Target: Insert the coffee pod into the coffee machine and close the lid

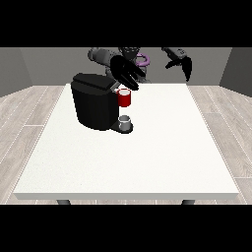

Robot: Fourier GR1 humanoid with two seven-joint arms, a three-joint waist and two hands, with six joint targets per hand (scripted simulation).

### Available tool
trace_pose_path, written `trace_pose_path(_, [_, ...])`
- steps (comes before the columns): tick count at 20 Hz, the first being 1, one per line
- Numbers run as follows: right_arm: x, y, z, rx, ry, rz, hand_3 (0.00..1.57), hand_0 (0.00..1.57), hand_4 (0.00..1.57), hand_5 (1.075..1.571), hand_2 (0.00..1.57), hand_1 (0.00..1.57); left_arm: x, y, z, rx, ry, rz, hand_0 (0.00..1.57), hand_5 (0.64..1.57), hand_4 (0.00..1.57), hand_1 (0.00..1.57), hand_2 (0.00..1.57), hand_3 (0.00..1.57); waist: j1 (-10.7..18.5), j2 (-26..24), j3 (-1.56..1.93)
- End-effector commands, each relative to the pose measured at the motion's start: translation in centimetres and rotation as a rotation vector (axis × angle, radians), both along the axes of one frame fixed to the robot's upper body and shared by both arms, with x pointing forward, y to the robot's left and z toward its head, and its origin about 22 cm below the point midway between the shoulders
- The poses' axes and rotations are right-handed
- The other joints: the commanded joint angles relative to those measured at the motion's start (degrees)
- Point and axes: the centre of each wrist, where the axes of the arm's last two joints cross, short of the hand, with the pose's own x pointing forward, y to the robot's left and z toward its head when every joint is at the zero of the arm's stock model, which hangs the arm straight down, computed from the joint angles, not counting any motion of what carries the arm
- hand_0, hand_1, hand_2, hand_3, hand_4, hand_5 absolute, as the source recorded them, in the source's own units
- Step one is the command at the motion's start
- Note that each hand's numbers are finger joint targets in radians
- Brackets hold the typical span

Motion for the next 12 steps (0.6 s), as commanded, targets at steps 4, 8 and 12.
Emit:
trace_pose_path(4, [-0.3,6.8,3.9,0.05,-0.208,0.257,0.0,0.0,0.0,1.571,0.0,0.0,0.9,-1.7,1.8,0.01,-0.039,-0.067,0.0,1.571,0.0,0.0,0.0,0.0,7.6,3.1,-2.35])
trace_pose_path(8, [0.4,7.1,4.7,0.078,-0.292,0.267,0.0,0.0,0.0,1.571,0.0,0.0,0.9,-1.9,3.1,0.001,-0.096,-0.075,0.0,1.571,0.31,0.0,0.0,0.0,7.6,6.3,-2.39])
trace_pose_path(12, [0.7,9.9,6.6,0.08,-0.244,0.346,0.0,0.0,0.05,1.571,0.0,0.0,1.8,-0.7,3.7,-0.007,-0.083,-0.045,0.0,1.571,0.3,0.0,0.0,0.0,5.1,5.7,-2.43])
